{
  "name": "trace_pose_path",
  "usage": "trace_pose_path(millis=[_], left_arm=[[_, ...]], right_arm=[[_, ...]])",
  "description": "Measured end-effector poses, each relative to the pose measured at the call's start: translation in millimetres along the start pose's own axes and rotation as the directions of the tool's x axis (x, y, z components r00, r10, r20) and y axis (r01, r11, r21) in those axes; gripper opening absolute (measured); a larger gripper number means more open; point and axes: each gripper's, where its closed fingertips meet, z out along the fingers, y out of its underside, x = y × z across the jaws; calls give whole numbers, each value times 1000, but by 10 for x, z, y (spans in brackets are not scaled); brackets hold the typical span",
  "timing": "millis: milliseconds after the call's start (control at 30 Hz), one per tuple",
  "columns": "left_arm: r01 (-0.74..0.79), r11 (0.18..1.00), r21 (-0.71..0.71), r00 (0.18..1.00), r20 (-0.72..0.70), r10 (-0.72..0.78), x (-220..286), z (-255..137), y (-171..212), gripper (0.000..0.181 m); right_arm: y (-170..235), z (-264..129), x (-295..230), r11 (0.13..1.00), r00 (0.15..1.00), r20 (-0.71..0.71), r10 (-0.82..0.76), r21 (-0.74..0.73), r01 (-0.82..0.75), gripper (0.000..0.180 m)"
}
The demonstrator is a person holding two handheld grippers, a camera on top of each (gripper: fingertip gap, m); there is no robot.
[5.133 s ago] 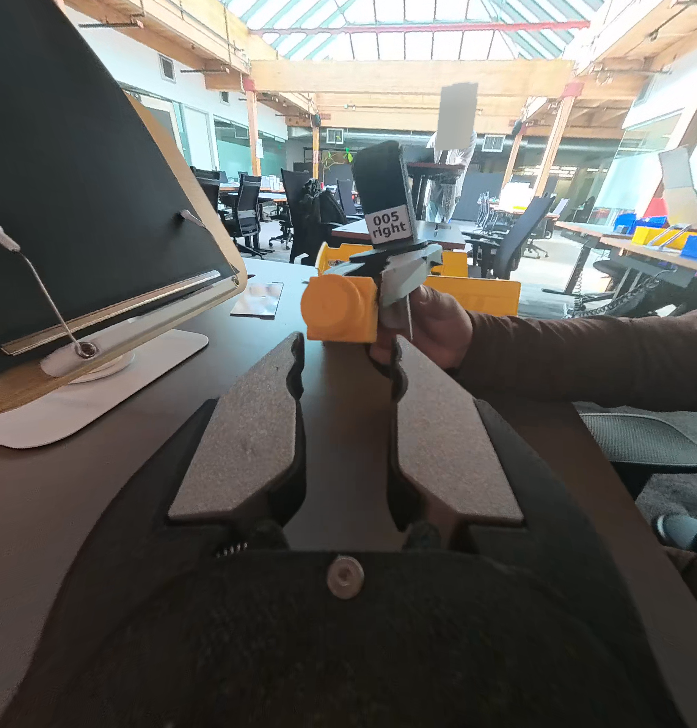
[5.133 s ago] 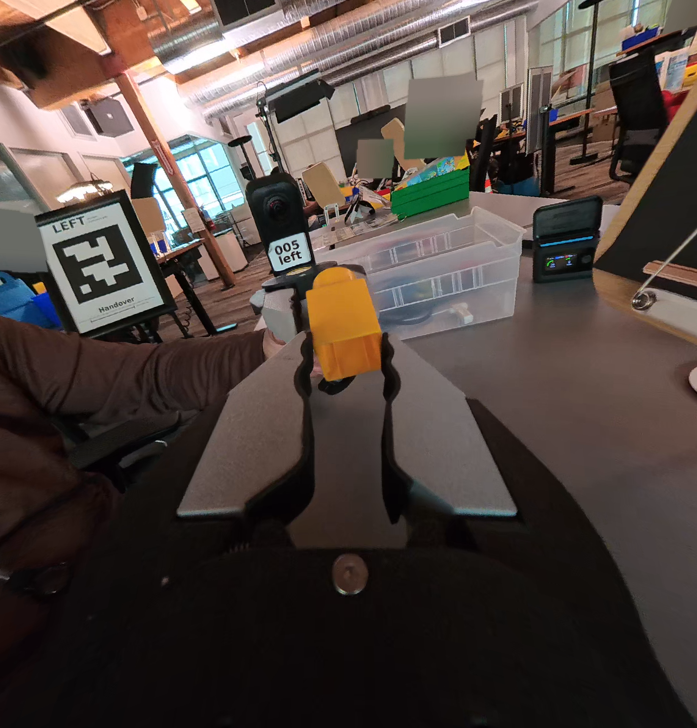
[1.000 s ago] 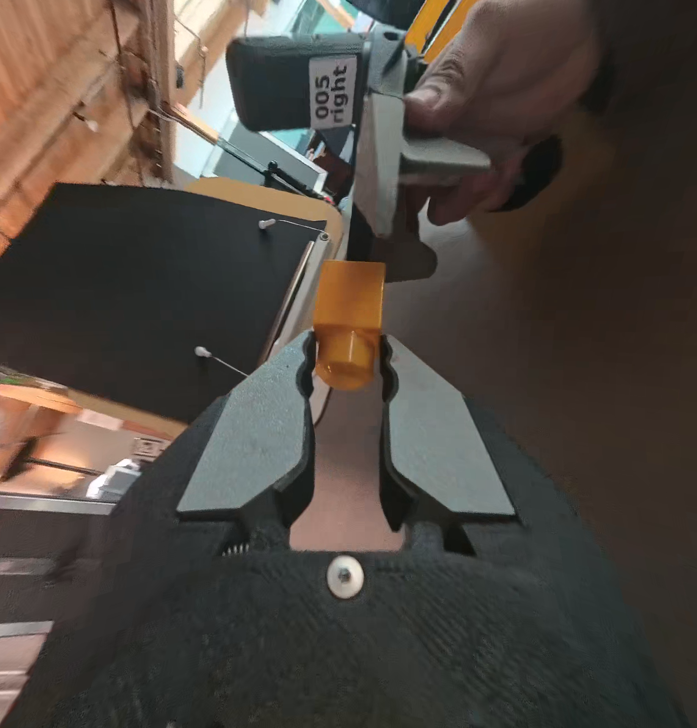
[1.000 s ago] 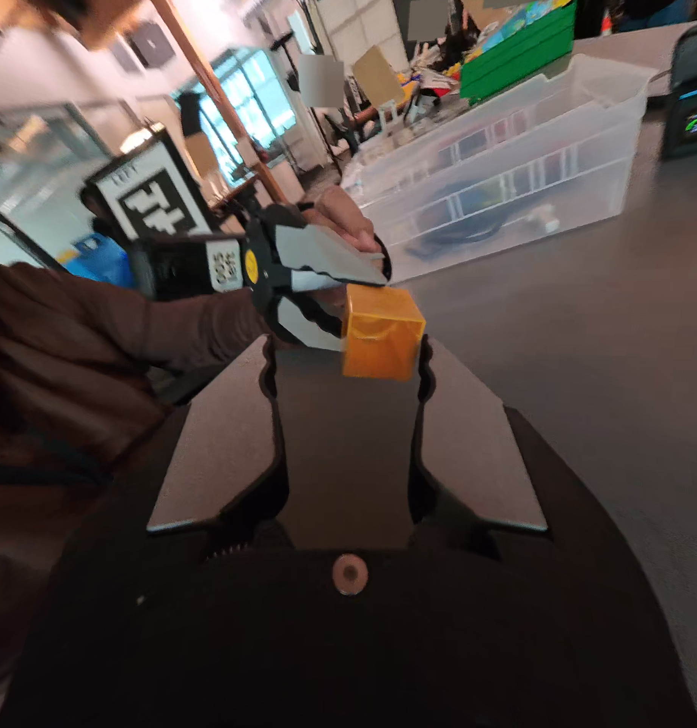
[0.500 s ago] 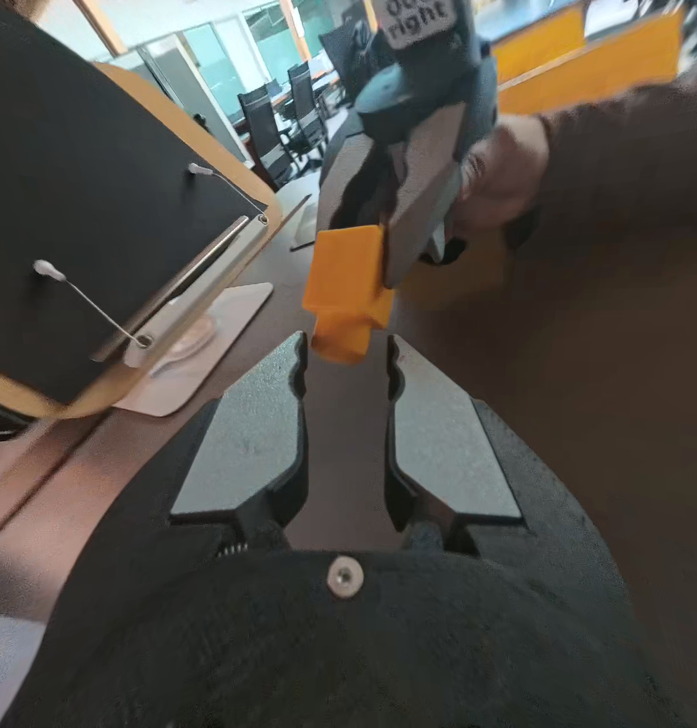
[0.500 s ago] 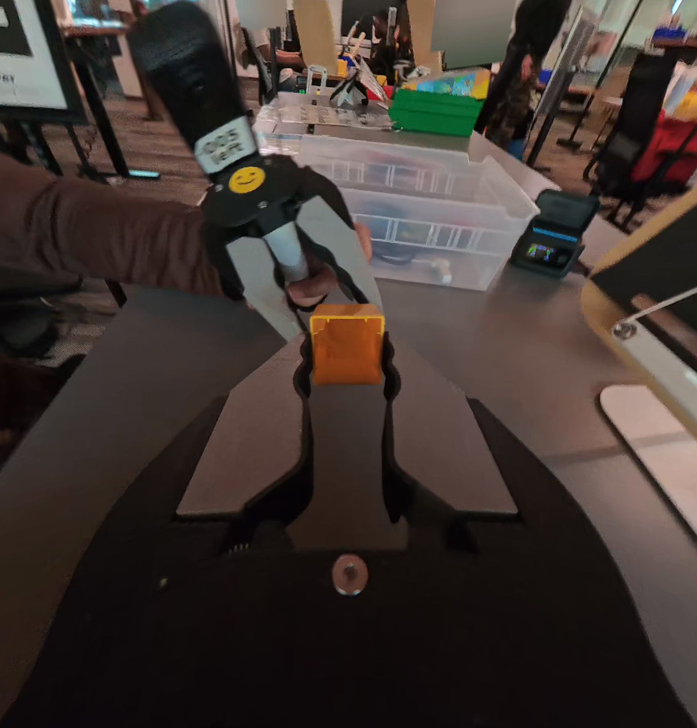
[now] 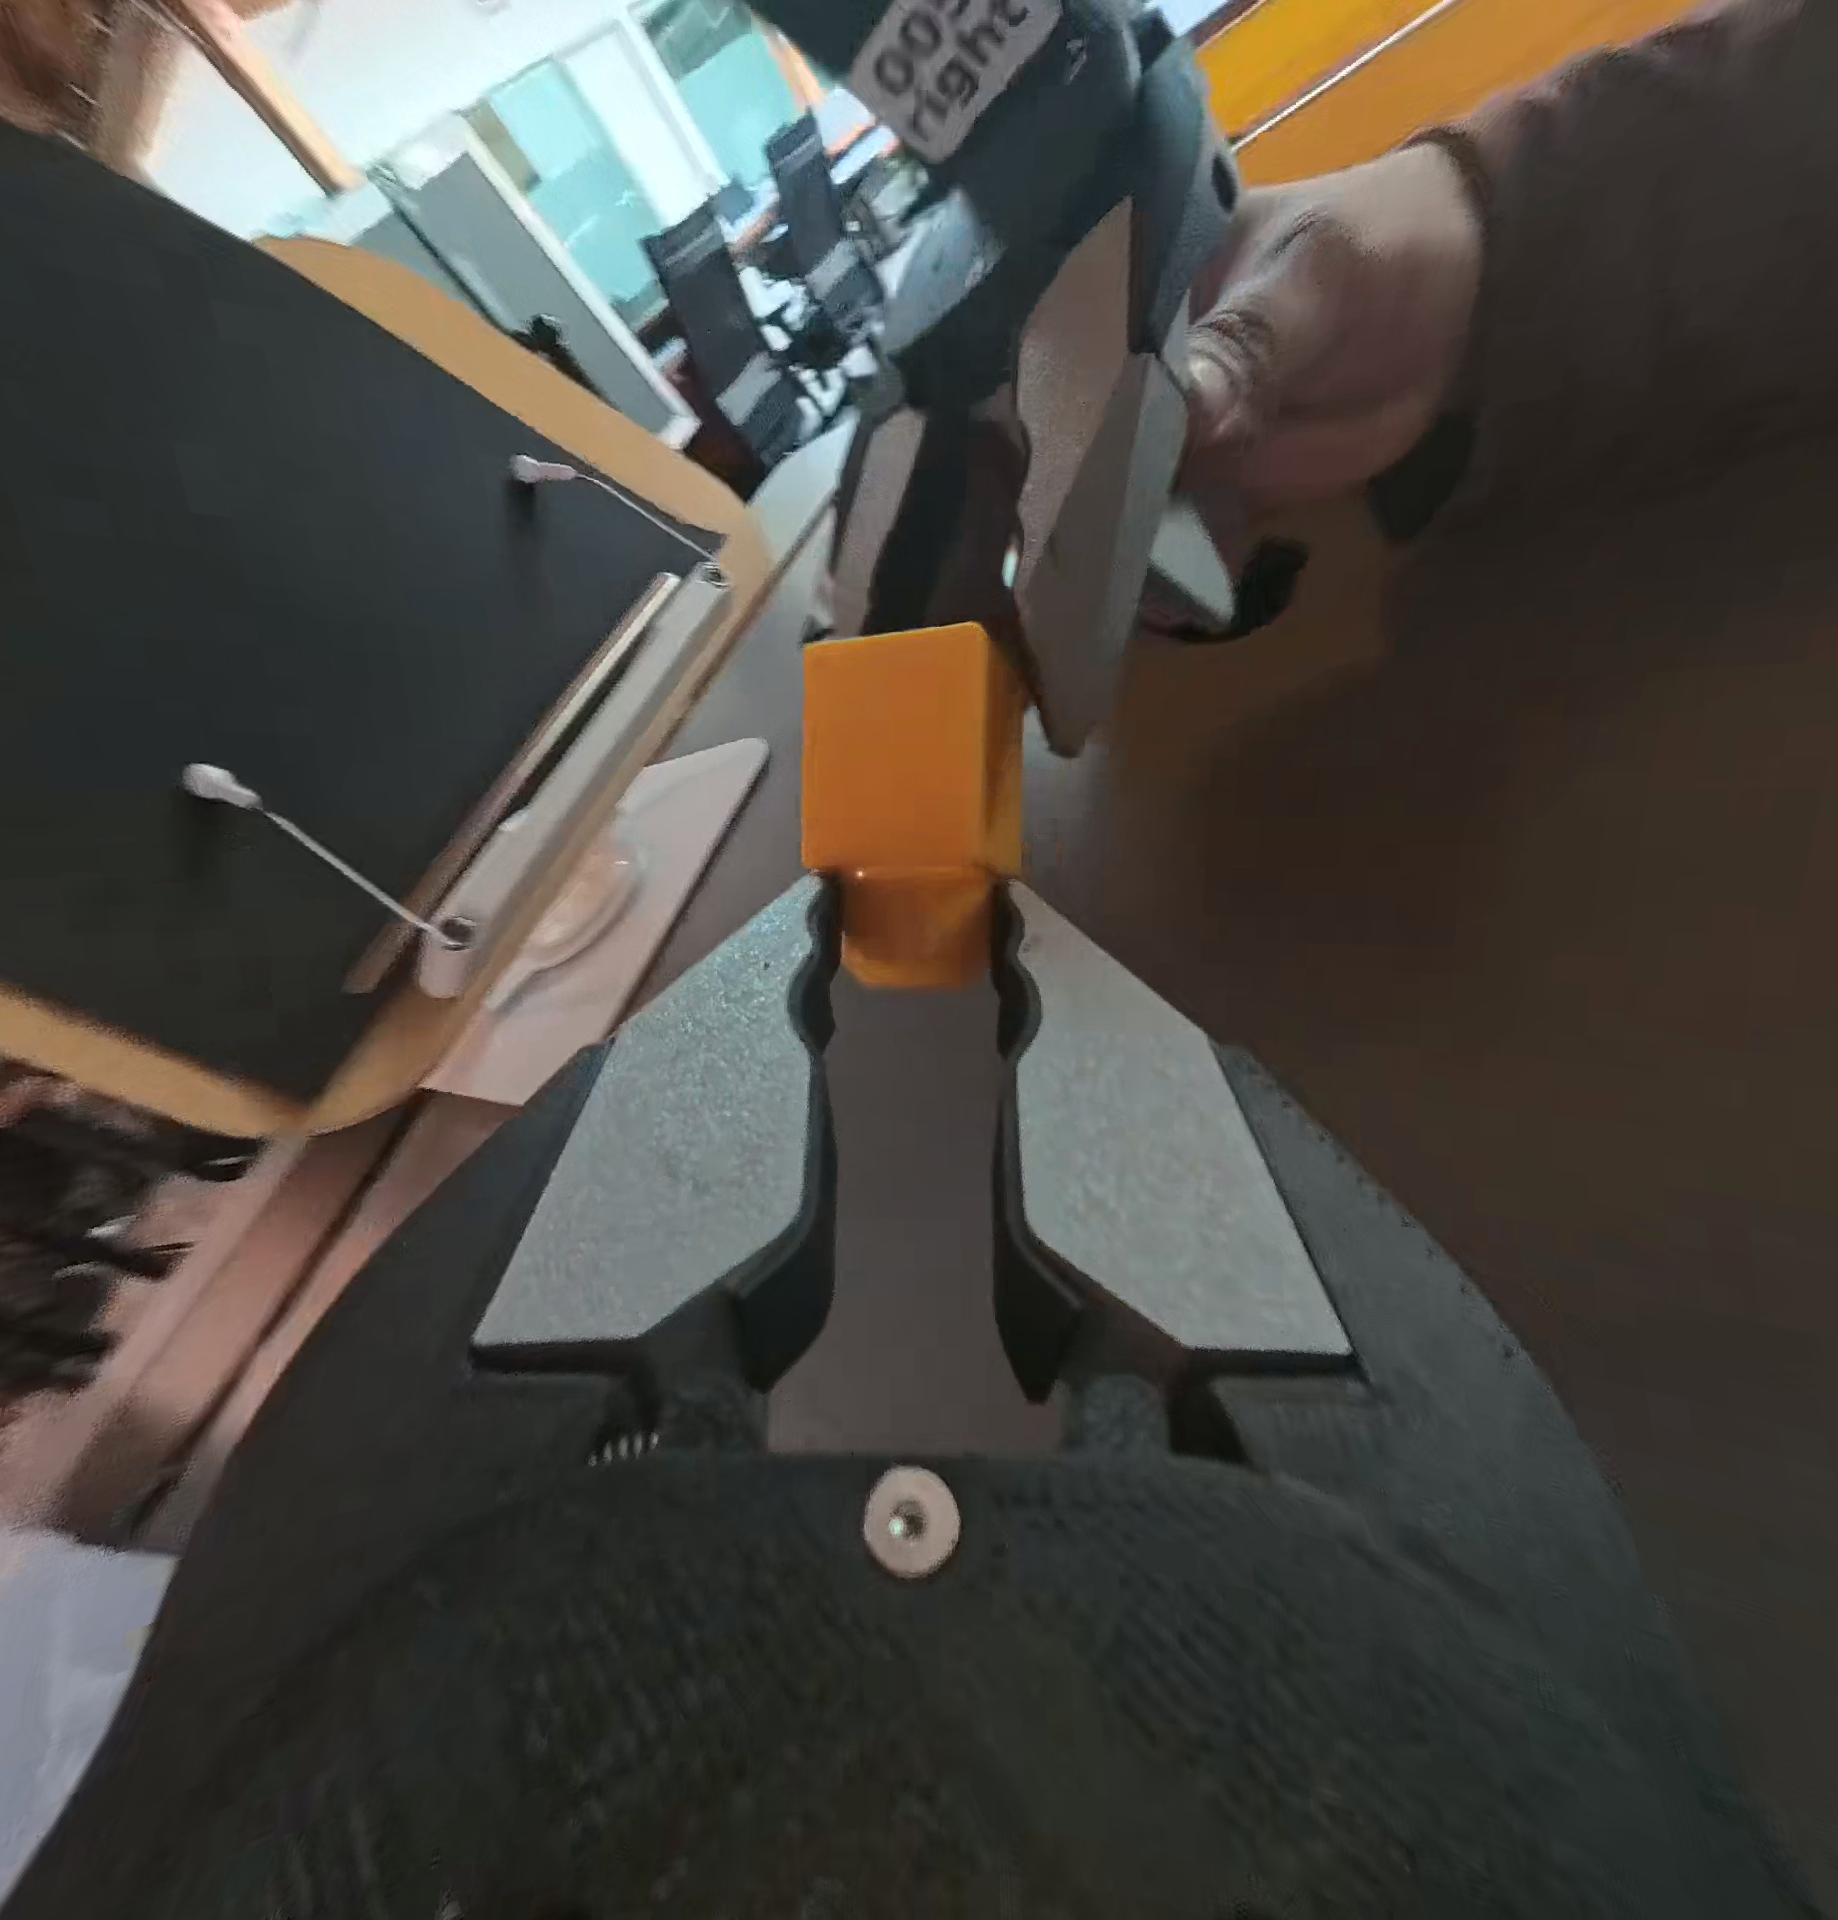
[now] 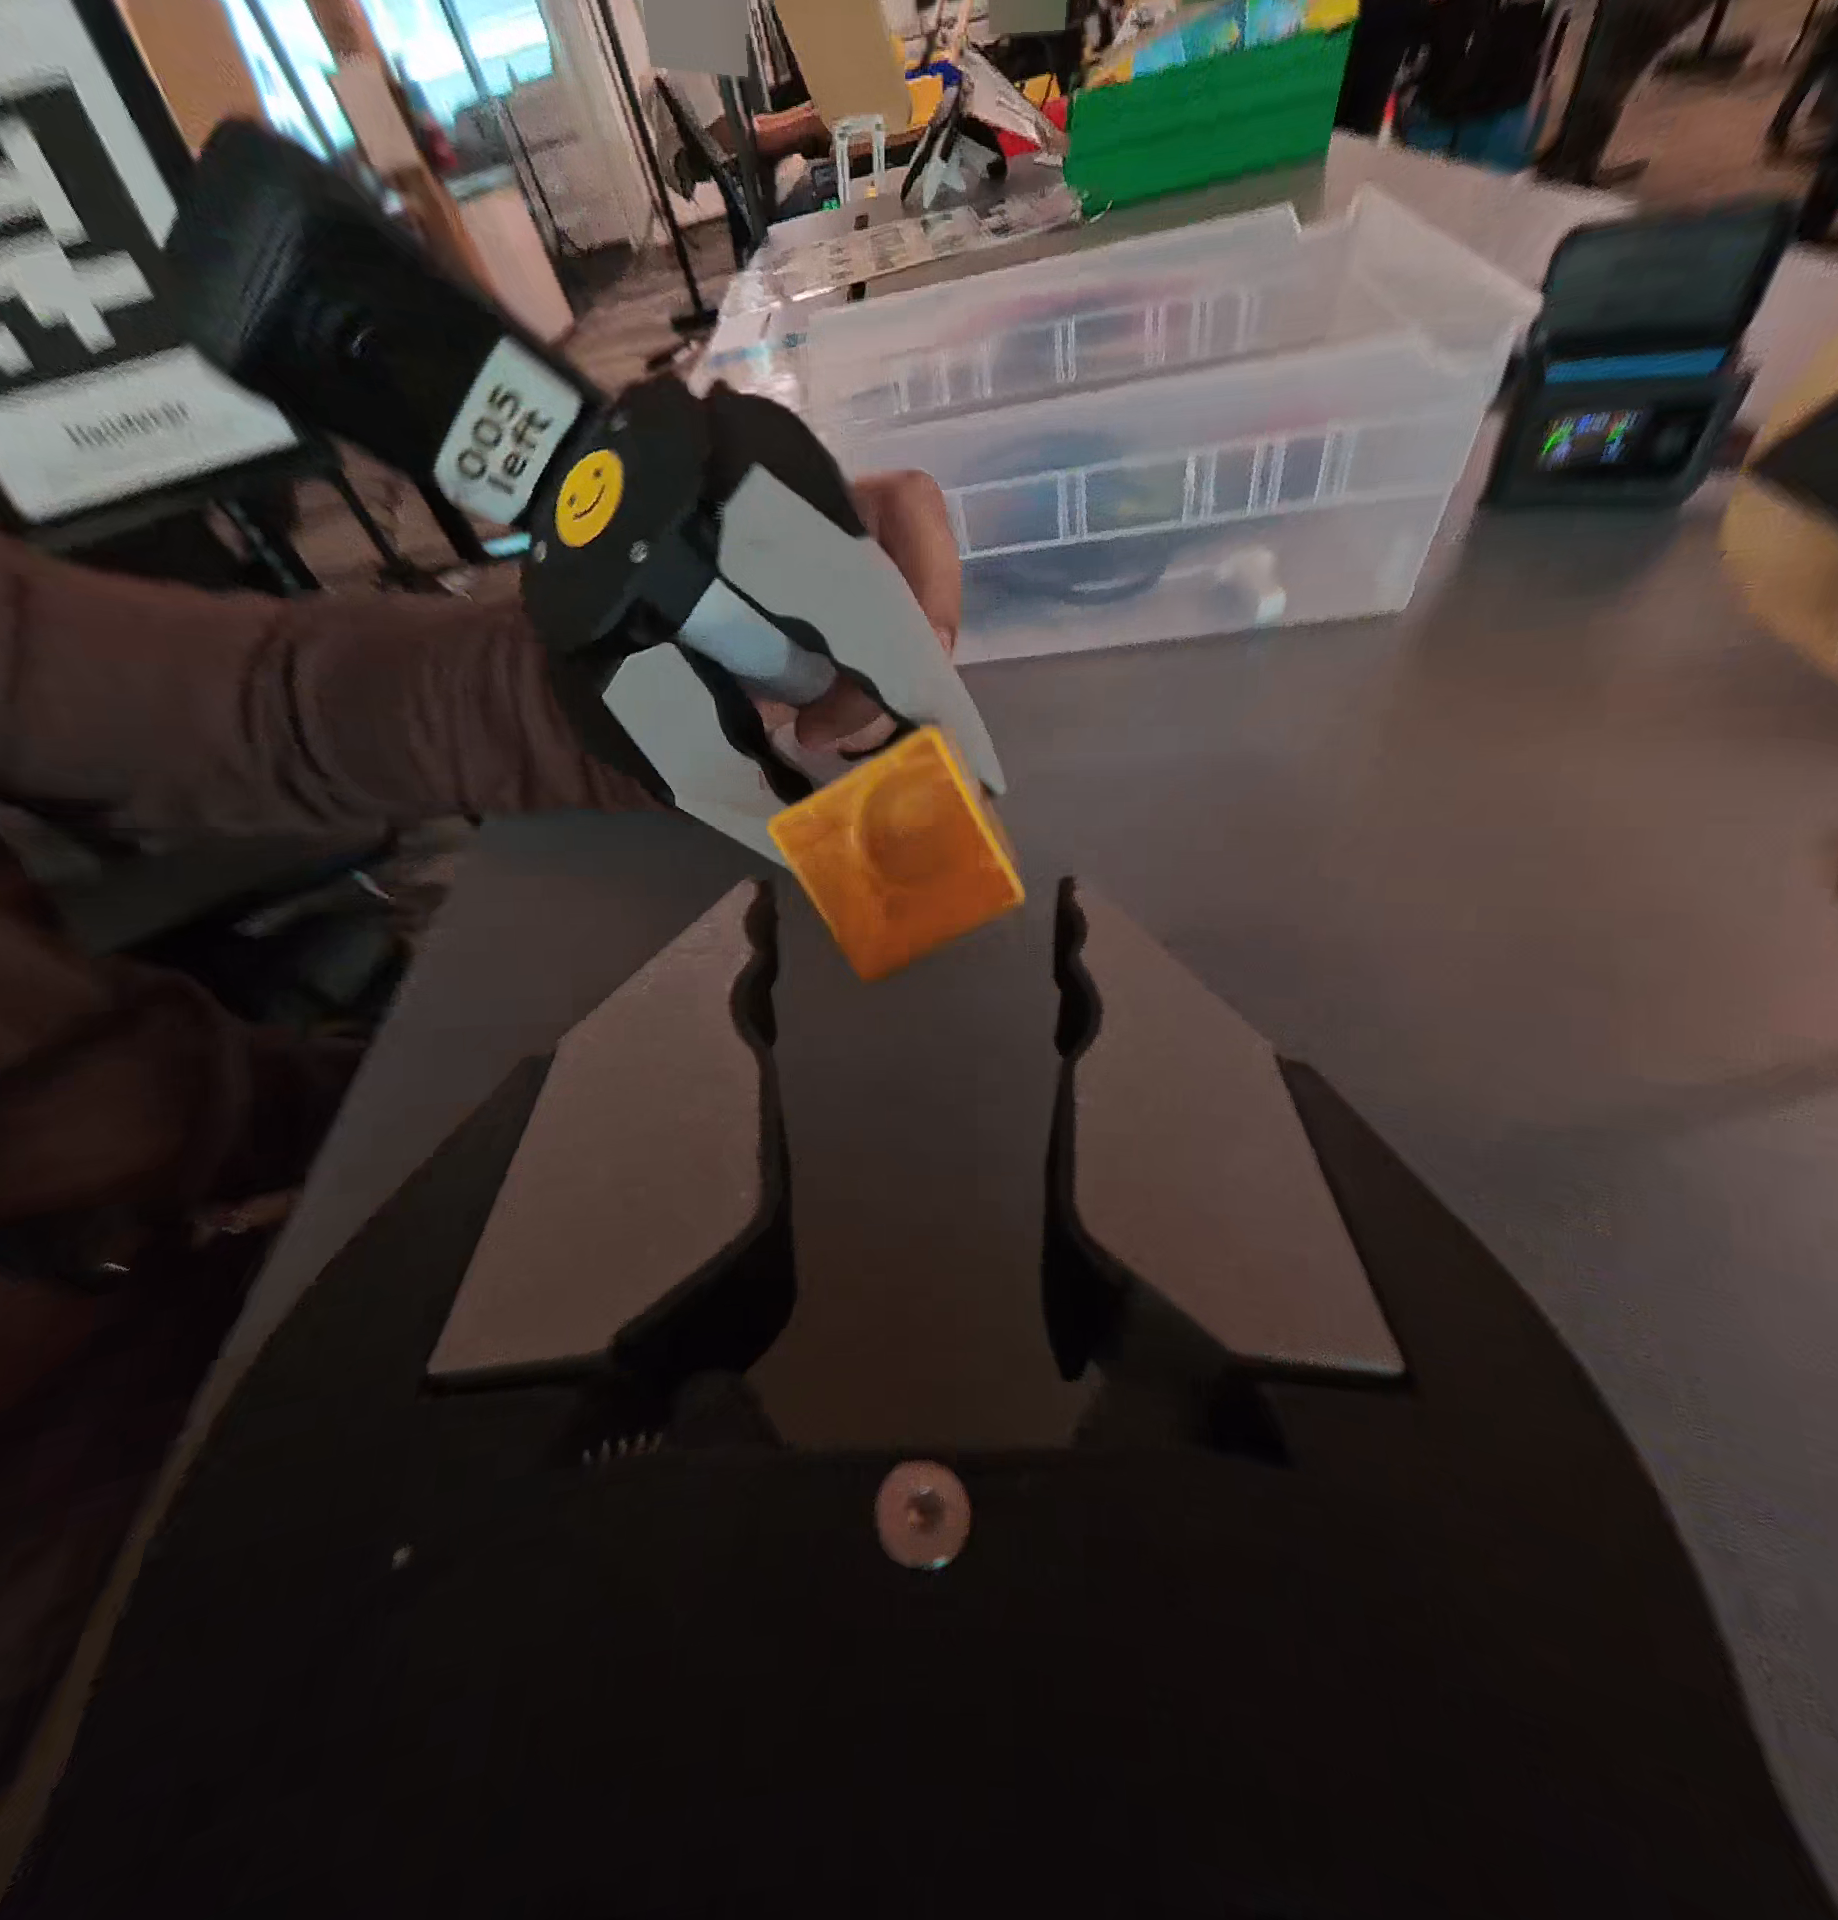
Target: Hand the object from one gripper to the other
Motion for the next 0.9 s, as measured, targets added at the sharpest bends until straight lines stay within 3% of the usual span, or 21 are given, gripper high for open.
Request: trace_pose_path(millis=[100, 200, 300, 400, 500, 533, 800, 900], left_arm=[[-20, 999, 31, 998, 63, 18, -88, -33, -77, 25], [275, 943, 188, 959, -126, -254, -25, -102, -305, 25], [559, 791, 249, 809, -373, -454, 8, -215, -488, 24], [645, 737, 202, 728, -455, -513, 57, -218, -507, 25], [753, 655, 60, 540, -625, -564, 300, -237, -597, 25], [777, 629, 40, 508, -630, -587, 316, -210, -597, 25], [796, 604, -16, 455, -642, -617, 348, -174, -522, 25], [780, 626, -10, 505, -581, -638, 308, -96, -417, 29]], right_arm=[[23, 12, 87, 987, 987, 34, 155, 26, -156, 69], [-118, -31, 20, 984, 987, 94, 133, 111, -143, 75], [-304, -101, -157, 980, 994, 113, -8, 197, -14, 80], [-435, -143, -369, 957, 981, 106, -162, 257, 130, 72], [-491, -123, -454, 928, 968, 42, -248, 296, 225, 64], [-462, -110, -518, 926, 959, 65, -276, 286, 247, 48], [-399, -86, -424, 973, 986, 144, -88, 224, 54, 47], [-394, -52, -273, 967, 981, 174, 86, 221, -124, 46]])
